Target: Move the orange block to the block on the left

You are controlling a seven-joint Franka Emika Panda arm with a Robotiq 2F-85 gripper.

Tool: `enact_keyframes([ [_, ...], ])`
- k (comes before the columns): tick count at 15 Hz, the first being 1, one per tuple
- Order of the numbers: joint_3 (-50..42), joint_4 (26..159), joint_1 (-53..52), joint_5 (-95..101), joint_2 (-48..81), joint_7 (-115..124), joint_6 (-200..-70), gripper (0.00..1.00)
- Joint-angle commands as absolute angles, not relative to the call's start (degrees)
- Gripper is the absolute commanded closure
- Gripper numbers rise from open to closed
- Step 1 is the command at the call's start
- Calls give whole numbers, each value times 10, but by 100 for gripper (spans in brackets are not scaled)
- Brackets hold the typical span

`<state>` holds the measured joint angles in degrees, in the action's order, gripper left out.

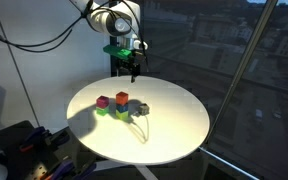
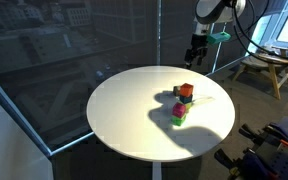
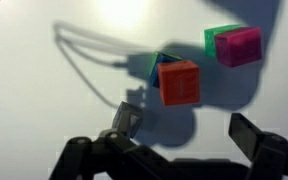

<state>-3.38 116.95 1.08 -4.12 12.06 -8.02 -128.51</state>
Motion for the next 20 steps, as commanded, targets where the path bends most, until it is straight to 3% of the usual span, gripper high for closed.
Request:
enact_keyframes([
  [1,-36,1142,17,-29,137,-11,-1269,0],
  [20,-8,1137,6,5,205,-38,-1254,0],
])
